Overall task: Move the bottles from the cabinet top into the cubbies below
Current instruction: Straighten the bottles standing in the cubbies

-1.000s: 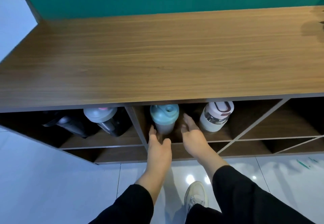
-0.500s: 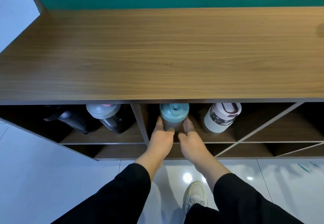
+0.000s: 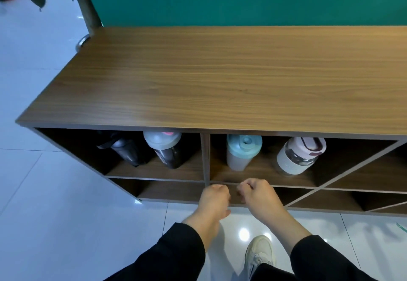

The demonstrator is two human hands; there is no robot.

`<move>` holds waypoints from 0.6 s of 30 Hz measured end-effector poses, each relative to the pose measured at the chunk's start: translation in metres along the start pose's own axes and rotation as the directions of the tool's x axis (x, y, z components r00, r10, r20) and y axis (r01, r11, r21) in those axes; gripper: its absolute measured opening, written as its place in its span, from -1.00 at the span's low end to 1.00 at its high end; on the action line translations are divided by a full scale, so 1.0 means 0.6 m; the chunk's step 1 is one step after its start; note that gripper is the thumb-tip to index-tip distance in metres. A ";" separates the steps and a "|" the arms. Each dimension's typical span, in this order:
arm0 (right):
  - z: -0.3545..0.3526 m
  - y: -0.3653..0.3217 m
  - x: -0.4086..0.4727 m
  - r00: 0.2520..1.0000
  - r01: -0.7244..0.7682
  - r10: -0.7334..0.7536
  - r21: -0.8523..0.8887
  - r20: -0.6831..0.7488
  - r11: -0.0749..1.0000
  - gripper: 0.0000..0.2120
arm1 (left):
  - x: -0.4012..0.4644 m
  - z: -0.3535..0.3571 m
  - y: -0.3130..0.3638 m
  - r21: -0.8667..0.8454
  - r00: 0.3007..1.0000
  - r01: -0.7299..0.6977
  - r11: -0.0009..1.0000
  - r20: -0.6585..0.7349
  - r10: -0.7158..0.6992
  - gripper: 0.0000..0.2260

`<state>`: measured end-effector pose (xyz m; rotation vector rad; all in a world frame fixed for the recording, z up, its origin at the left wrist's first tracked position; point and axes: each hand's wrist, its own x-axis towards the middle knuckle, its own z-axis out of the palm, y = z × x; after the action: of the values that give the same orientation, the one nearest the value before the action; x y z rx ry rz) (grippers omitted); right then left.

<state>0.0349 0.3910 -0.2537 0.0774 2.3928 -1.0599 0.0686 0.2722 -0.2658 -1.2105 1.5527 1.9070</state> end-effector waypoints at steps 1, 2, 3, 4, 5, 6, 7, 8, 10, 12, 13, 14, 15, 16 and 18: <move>0.007 -0.009 -0.009 0.998 0.012 -0.011 -0.021 0.058 1.000 -0.75 | -0.008 -0.020 0.001 -0.061 0.999 0.043 0.997 -0.012 -0.044 -0.83; 0.019 -0.020 -0.020 0.993 0.028 -0.022 -0.056 0.115 0.998 -0.71 | -0.014 -0.044 0.003 -0.110 0.997 0.067 0.992 -0.033 -0.071 -0.84; 0.033 -0.031 -0.030 0.985 0.058 -0.043 -0.087 0.169 0.995 -0.70 | -0.019 -0.068 0.005 -0.157 0.994 0.072 0.985 -0.064 -0.083 -0.82; 0.049 -0.042 -0.038 0.974 0.104 -0.078 -0.112 0.214 0.988 -0.71 | -0.023 -0.090 0.009 -0.210 0.991 0.055 0.976 -0.107 -0.079 -0.80; 0.067 -0.052 -0.044 0.964 0.148 -0.117 -0.115 0.240 0.982 -0.75 | -0.026 -0.112 0.014 -0.263 0.986 0.020 0.965 -0.155 -0.063 -0.80; 0.089 -0.064 -0.047 0.953 0.185 -0.152 -0.104 0.260 0.977 -0.81 | -0.026 -0.133 0.021 -0.304 0.977 -0.034 0.952 -0.212 -0.033 -0.81; 0.106 -0.076 -0.051 0.946 0.208 -0.179 -0.084 0.269 0.974 -0.80 | -0.029 -0.148 0.030 -0.326 0.964 -0.098 0.940 -0.266 0.009 -0.83; 0.123 -0.083 -0.052 0.941 0.221 -0.199 -0.052 0.274 0.974 -0.68 | -0.032 -0.157 0.039 -0.322 0.947 -0.165 0.932 -0.316 0.058 -0.83; 0.155 -0.111 -0.047 0.934 0.221 -0.221 0.030 0.280 0.975 -0.49 | -0.037 -0.178 0.059 -0.243 0.911 -0.272 0.931 -0.376 0.168 -0.78; 0.176 -0.140 -0.034 0.938 0.217 -0.244 0.131 0.244 0.967 -0.42 | -0.041 -0.185 0.073 -0.170 0.895 -0.333 0.927 -0.365 0.255 -0.62; 0.188 -0.154 -0.021 0.944 0.218 -0.254 0.180 0.208 0.959 -0.44 | -0.040 -0.187 0.077 -0.156 0.898 -0.337 0.929 -0.350 0.267 -0.54; 0.196 -0.169 -0.010 0.965 0.185 -0.218 0.214 0.143 0.959 -0.48 | -0.039 -0.188 0.080 -0.147 0.899 -0.340 0.929 -0.339 0.276 -0.47; 0.204 -0.181 0.002 0.983 0.100 -0.135 0.257 0.121 0.961 -0.47 | -0.036 -0.189 0.082 -0.134 0.897 -0.348 0.928 -0.335 0.288 -0.42; 0.215 -0.189 0.020 0.988 0.038 -0.091 0.390 0.120 0.920 -0.34 | -0.032 -0.191 0.083 -0.108 0.892 -0.358 0.927 -0.334 0.306 -0.38; 0.223 -0.200 0.043 0.980 -0.091 -0.037 0.603 0.197 0.792 -0.13 | -0.029 -0.192 0.085 -0.045 0.883 -0.380 0.924 -0.317 0.347 -0.34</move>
<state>0.0403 0.2094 -0.2601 0.2198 1.7778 -1.7057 0.0822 0.1530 -0.2231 -1.3898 1.9814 2.1358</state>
